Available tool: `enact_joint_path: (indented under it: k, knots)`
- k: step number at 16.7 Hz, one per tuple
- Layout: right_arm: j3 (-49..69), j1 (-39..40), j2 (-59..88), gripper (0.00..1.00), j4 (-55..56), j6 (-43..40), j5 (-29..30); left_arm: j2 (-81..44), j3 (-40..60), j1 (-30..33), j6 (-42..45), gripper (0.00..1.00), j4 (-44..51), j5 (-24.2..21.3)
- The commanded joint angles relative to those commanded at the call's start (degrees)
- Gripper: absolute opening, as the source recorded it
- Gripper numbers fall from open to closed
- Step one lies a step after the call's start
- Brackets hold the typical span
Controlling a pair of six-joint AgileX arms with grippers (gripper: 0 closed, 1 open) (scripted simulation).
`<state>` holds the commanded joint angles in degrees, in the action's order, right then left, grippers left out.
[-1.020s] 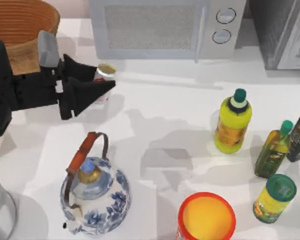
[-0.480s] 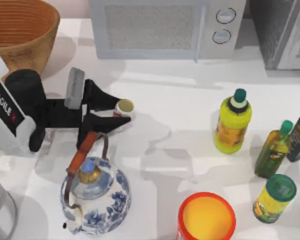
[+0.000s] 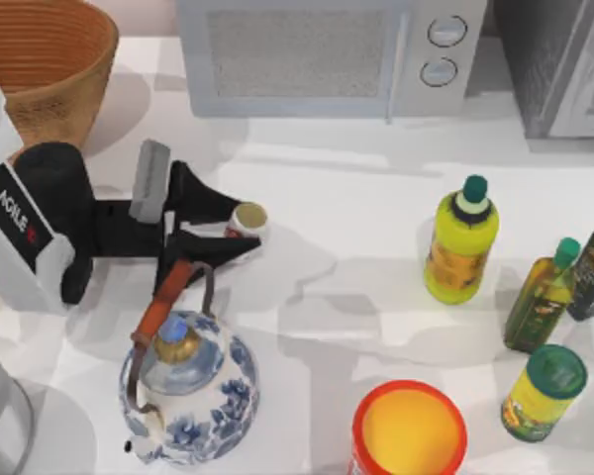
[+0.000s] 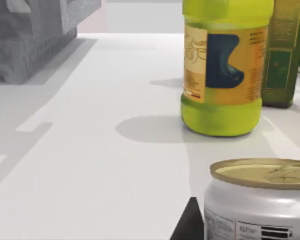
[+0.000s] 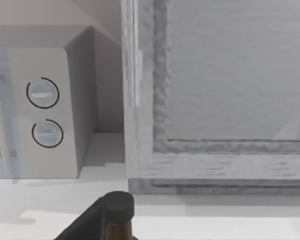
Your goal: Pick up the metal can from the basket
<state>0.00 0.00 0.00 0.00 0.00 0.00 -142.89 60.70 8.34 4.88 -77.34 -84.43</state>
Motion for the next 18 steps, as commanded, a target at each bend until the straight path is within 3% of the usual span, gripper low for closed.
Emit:
enact_joint_path:
  k: [12, 18]
  knots:
    - [0.0, 0.0, 0.0, 1.00, 0.0, 0.0, 0.0, 0.0, 0.0, 0.0, 0.0, 0.98, 0.0, 0.0]
    - [0.0, 0.0, 0.0, 1.00, 0.0, 0.0, 0.0, 0.0, 0.0, 0.0, 0.0, 1.00, 0.0, 0.0]
